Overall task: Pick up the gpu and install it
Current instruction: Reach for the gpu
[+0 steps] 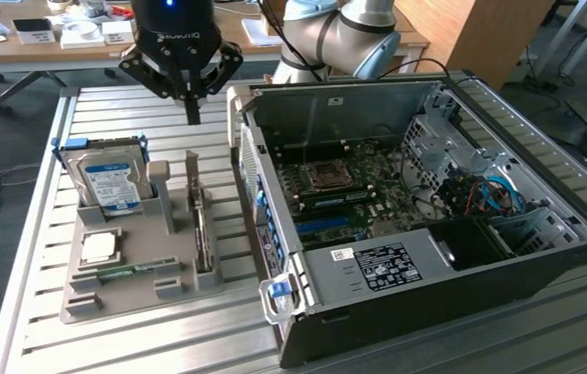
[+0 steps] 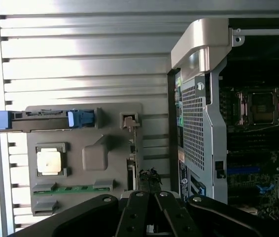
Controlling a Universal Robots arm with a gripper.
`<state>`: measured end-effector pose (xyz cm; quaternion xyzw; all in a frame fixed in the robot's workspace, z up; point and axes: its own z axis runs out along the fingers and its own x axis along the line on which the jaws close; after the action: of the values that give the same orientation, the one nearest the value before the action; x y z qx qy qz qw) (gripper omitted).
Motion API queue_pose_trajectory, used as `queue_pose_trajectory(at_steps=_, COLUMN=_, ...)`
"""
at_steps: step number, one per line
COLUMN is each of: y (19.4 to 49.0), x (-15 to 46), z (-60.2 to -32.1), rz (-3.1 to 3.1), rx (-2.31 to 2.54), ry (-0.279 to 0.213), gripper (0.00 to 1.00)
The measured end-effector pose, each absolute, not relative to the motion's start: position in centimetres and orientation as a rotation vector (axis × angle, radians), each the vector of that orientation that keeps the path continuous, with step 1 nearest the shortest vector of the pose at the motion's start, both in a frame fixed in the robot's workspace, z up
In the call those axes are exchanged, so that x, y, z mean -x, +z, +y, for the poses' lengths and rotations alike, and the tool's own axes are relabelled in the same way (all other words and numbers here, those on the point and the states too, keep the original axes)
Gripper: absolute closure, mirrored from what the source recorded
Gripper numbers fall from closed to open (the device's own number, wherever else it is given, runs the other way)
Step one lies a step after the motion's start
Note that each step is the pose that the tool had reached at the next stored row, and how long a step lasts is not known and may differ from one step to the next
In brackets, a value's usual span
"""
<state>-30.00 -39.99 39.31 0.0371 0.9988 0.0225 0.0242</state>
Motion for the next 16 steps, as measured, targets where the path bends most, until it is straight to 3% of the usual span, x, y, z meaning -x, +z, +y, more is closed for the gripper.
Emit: queue_pose_trajectory(at_steps=16, y=39.3, x=31.0, z=-42.4, rz=3.09, rx=-0.115, ry=0.07, gripper=0.89)
